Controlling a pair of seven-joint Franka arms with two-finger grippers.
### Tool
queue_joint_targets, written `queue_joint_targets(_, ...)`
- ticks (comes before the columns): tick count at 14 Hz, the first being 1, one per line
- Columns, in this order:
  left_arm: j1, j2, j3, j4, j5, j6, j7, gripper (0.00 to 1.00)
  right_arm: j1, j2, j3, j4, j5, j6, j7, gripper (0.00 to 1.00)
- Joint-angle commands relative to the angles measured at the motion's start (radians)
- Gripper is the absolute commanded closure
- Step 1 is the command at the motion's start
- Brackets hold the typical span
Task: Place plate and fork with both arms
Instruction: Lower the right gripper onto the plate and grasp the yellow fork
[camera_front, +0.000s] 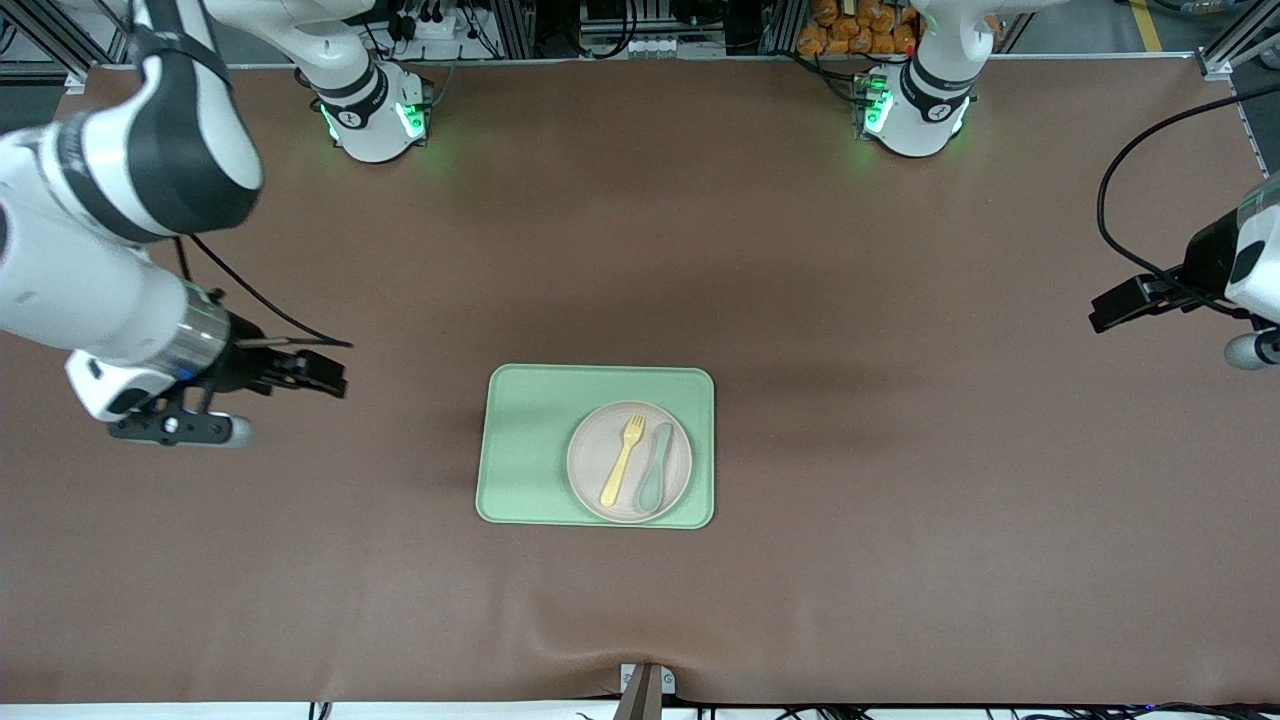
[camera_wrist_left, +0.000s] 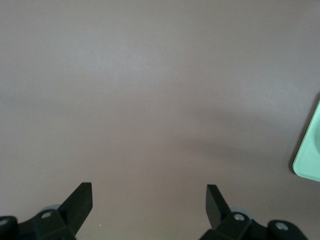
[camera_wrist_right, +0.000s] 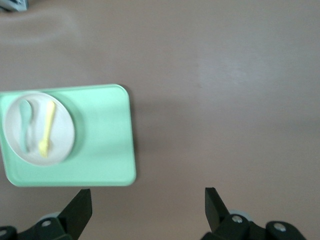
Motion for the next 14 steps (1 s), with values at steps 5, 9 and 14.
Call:
queue_joint_targets(5, 0.005, -0.056, -0.018, -0.014, 0.023, -0.012, 0.048, 0.0, 0.192, 0.277, -0.009, 0.249, 0.013, 0.046, 0.393, 0.0)
queue_joint_targets(9, 0.018, -0.058, -0.01, -0.008, 0.023, -0.011, 0.084, 0.0, 0.282, 0.363, -0.016, 0.269, -0.016, 0.172, 0.527, 0.0)
queue_joint_targets(14, -0.103, -0.1, 0.11, -0.062, 0.016, -0.009, 0.083, 0.0, 0.385, 0.551, -0.031, 0.408, -0.073, 0.229, 0.654, 0.0)
